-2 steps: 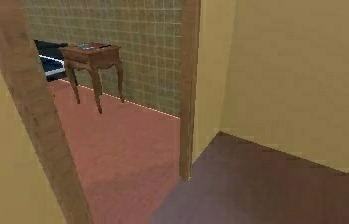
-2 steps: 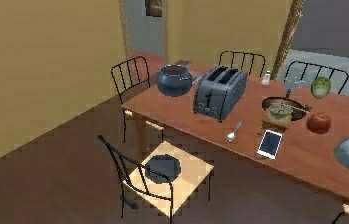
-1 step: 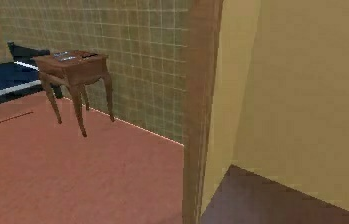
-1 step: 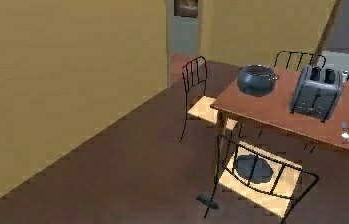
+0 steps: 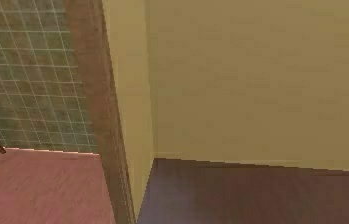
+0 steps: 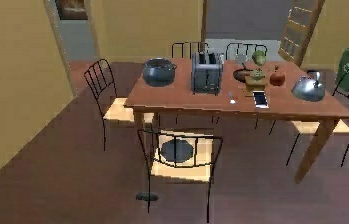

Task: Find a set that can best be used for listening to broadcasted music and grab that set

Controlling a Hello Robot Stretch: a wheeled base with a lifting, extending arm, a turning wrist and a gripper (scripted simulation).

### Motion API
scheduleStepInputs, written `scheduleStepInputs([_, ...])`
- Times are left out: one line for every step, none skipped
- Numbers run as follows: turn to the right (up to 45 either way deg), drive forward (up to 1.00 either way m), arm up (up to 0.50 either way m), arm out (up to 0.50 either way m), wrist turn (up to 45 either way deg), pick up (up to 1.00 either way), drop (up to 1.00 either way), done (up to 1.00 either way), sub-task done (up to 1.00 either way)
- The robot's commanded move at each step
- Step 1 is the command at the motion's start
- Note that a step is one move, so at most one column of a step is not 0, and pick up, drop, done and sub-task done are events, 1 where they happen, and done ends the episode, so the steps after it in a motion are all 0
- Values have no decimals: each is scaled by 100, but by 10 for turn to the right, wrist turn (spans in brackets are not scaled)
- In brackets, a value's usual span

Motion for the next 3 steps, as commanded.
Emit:
scheduleStepInputs([0, 30, 0, 0, 0, 0, 0, 0, 0])
scheduleStepInputs([-450, 0, 0, 0, 0, 0, 0, 0, 0])
scheduleStepInputs([-390, 0, 0, 0, 0, 0, 0, 0, 0])
